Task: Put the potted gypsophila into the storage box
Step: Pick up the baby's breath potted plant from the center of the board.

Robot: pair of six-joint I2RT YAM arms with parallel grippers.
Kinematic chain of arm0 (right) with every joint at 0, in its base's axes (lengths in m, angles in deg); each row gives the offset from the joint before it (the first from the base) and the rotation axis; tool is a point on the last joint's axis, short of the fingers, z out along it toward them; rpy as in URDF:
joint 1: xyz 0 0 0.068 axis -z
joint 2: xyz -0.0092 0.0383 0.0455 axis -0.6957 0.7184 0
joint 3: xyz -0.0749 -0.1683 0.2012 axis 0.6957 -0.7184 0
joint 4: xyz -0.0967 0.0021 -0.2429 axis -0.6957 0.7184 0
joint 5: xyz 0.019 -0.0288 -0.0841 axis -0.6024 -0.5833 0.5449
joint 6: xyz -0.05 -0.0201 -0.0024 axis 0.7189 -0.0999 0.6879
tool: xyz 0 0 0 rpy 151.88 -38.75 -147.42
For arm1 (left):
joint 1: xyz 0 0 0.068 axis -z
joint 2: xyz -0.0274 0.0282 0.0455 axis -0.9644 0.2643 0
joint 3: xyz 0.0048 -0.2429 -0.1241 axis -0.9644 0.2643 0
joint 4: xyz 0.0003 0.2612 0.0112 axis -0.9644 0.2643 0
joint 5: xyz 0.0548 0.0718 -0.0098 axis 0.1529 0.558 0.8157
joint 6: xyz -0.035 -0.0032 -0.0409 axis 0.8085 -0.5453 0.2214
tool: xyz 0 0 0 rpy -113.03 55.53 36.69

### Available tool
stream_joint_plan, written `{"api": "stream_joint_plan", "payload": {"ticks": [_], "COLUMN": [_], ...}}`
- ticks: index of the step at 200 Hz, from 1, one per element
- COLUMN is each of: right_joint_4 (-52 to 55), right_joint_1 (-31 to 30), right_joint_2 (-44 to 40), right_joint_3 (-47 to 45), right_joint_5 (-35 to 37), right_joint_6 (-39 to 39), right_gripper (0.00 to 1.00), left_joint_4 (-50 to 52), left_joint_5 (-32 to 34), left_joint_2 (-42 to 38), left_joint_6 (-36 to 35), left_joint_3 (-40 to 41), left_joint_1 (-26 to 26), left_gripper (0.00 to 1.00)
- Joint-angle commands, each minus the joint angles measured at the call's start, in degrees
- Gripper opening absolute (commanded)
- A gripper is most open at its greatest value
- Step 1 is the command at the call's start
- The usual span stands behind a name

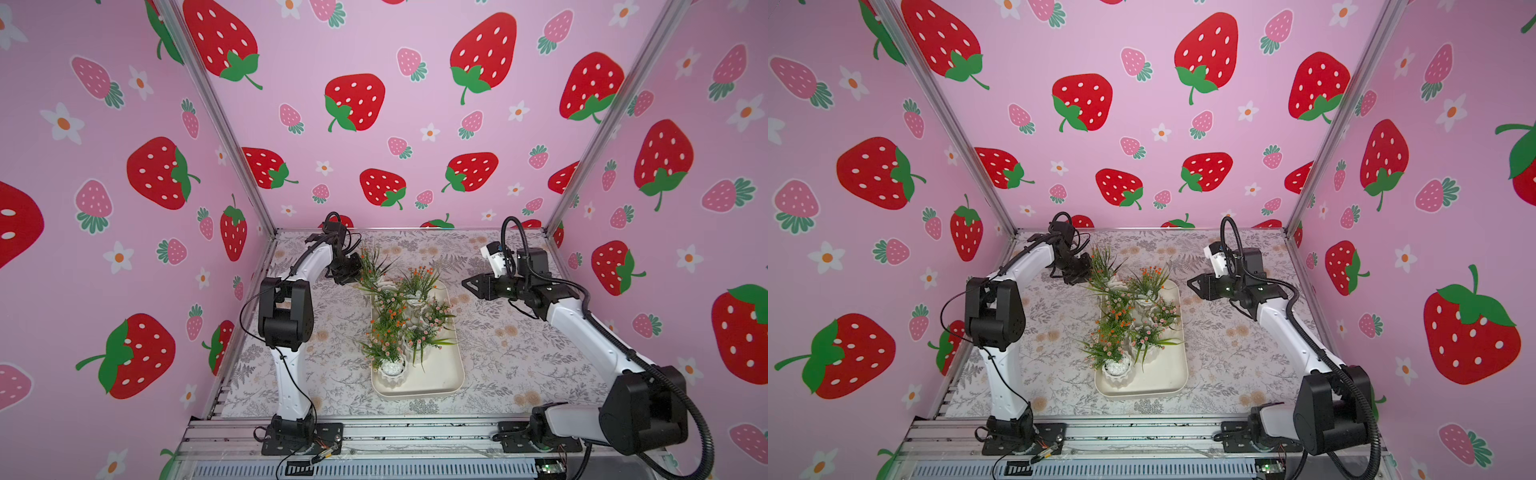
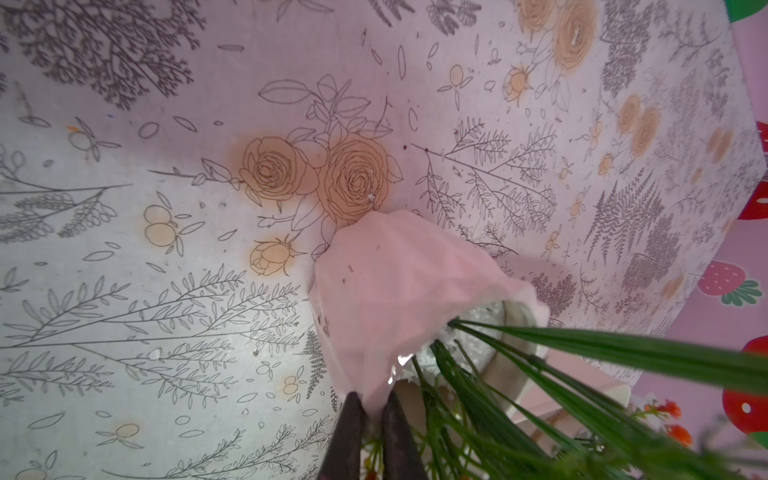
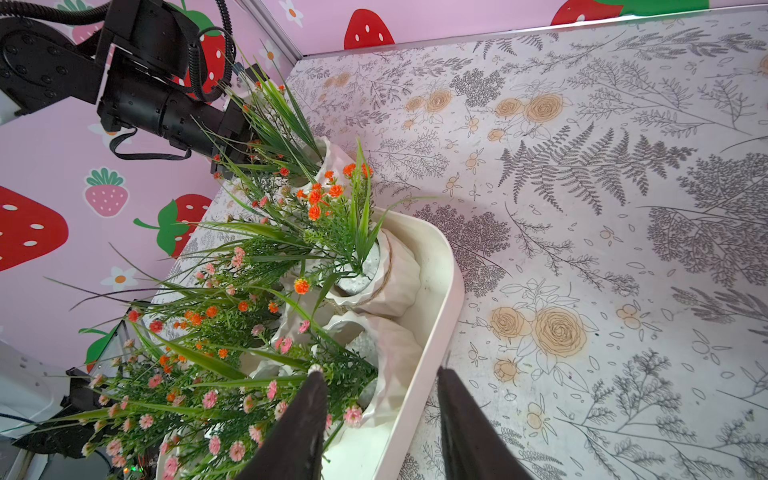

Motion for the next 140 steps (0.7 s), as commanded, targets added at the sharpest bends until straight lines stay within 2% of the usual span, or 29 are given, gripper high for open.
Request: {"api": "stream_joint_plan", "payload": {"ticks": [1,74,140], "right_joint_4": [0.20,0.59,0.72], "right_joint_1": [0.45,0.45,0.54], "right_joint_2": [-0.55,-4.91,-11.05], "right_joint_3": [-0.52,-1.12,-2.65], "right_joint_5": [-0.93,-0.41,-0.14], "right_joint_6": [-0.10,-0.96,-1.95], "right_gripper": [0.46,0.46,0.47], "left_joint_4": [1.18,0.46,3.05], "left_joint_5": [-3.67,-5.29,-4.05], "left_joint_2": [-5.00,-13.92,-27.24], "left_joint_6": [0.63,1.07,-0.05], "left_joint_3": [0.47,2.49,3.10], "left_joint_1": [-0.33,-0.72,1.16], "left_gripper": [0.00,0.00,0.00]}}
